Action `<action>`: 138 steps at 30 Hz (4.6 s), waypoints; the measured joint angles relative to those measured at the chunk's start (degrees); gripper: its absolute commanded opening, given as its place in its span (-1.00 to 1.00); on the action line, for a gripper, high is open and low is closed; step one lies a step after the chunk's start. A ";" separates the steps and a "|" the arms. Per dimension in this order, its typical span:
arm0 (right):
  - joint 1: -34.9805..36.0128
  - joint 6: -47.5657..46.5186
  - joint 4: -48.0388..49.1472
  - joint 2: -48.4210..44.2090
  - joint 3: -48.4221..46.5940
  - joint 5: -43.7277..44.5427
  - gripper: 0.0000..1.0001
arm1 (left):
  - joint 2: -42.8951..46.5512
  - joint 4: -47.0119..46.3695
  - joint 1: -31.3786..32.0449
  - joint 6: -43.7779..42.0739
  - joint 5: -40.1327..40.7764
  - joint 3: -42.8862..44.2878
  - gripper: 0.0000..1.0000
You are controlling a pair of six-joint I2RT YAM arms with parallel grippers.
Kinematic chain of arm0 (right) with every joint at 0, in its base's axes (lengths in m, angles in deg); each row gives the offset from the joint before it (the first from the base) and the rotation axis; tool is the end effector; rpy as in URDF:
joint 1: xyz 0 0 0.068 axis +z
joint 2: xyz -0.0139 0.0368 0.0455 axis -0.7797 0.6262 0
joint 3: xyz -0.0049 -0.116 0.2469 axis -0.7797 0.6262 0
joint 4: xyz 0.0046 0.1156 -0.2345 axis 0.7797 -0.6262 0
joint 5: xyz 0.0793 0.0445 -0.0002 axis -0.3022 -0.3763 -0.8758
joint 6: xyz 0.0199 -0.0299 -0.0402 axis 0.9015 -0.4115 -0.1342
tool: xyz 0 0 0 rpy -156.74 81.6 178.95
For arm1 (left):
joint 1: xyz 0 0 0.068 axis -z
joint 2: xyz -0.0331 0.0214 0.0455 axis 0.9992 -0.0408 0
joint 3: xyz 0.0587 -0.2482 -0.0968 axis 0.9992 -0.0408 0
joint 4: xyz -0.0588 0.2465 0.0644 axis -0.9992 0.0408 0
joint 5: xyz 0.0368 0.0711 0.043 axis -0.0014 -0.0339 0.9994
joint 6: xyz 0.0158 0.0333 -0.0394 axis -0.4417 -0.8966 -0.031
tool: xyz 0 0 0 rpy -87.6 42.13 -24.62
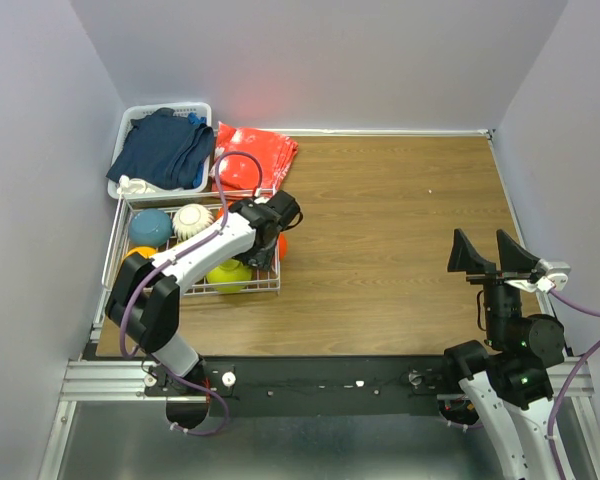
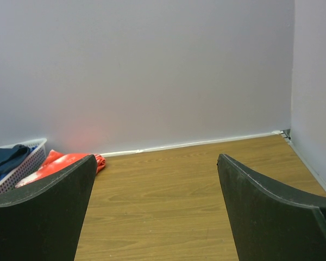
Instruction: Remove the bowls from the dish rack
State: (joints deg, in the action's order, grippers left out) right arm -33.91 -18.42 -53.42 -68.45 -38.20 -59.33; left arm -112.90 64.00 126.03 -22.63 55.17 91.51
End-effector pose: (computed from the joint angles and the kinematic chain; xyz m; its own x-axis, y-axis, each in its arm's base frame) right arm 0.0531 0.0071 0.3184 0.3842 0.2282 -0.8946 -0.1119 0.9733 0.2002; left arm 0.2381 -0.1648 0.2447 -0.9122 0.2444 -0.3288 0.0935 0.9056 0.4137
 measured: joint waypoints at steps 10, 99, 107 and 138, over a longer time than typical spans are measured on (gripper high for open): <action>0.00 0.02 0.00 0.00 0.00 0.00 1.00 | 3.26 -6.38 -3.19 -0.66 -2.56 -3.93 0.98; 0.35 12.83 3.67 44.50 -10.88 -42.27 1.00 | 7.78 -40.44 -37.35 -1.77 -64.30 -18.18 0.98; 0.37 12.63 4.00 43.85 -9.90 -42.27 1.00 | 6.80 -43.50 -37.53 -0.39 -67.41 -20.39 0.98; 0.74 12.44 6.32 44.02 -7.98 -42.16 1.00 | 5.42 -53.99 -38.84 12.57 -69.09 -23.93 0.86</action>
State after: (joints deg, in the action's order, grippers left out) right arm -33.17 -5.98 -47.10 -24.43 -46.18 -101.49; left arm -107.47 10.01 87.19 -10.06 -13.92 67.58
